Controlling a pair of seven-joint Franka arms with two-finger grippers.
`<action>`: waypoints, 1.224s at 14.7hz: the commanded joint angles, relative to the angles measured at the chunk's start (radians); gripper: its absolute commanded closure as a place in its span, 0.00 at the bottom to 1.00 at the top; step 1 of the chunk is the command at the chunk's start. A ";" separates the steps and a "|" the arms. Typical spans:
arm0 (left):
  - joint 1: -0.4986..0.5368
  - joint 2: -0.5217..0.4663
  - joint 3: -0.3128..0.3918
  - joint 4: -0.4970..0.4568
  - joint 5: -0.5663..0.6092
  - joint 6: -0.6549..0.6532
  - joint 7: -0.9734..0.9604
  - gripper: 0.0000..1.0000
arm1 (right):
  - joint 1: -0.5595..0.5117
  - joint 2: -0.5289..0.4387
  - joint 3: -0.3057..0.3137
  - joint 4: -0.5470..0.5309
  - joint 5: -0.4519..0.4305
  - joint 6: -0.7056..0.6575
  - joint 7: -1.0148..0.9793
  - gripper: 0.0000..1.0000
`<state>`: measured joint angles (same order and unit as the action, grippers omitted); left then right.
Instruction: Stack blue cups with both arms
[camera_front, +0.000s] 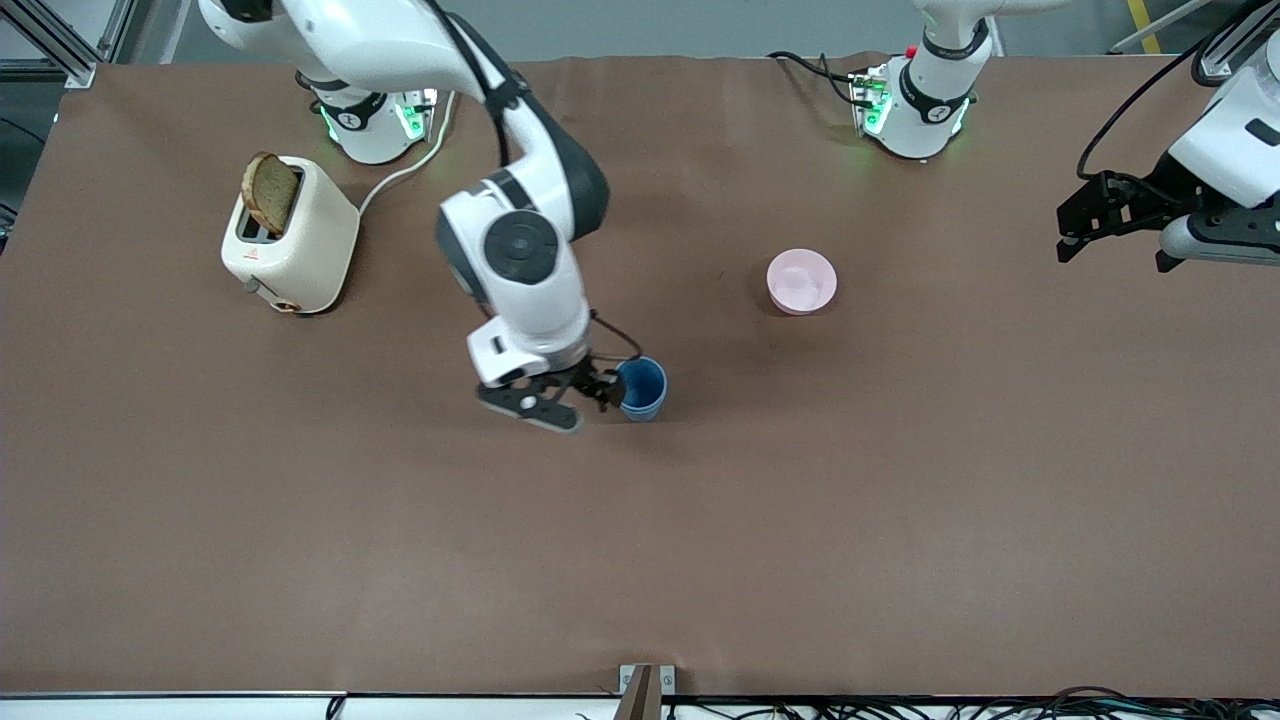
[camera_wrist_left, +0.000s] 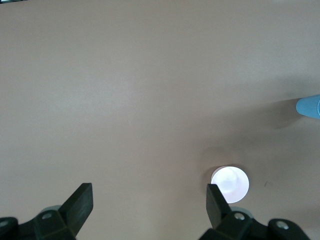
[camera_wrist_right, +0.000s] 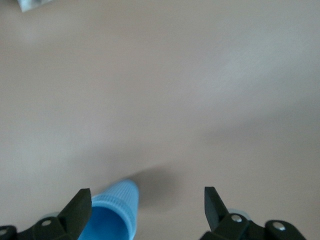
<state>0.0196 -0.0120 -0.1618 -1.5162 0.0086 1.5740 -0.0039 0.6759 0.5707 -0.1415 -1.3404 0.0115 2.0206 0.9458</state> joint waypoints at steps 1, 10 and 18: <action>0.020 -0.003 -0.004 0.013 0.008 -0.014 0.004 0.00 | -0.111 -0.129 0.008 -0.039 -0.050 -0.087 -0.094 0.00; 0.020 -0.003 -0.004 0.013 0.008 -0.014 0.002 0.00 | -0.579 -0.359 0.022 -0.043 -0.035 -0.353 -0.722 0.00; 0.020 -0.002 -0.002 0.013 0.008 -0.015 0.004 0.00 | -0.783 -0.578 0.109 -0.152 -0.039 -0.519 -0.970 0.00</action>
<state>0.0356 -0.0119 -0.1608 -1.5154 0.0086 1.5726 -0.0039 -0.1013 0.0661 -0.0625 -1.3779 -0.0213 1.4668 -0.0157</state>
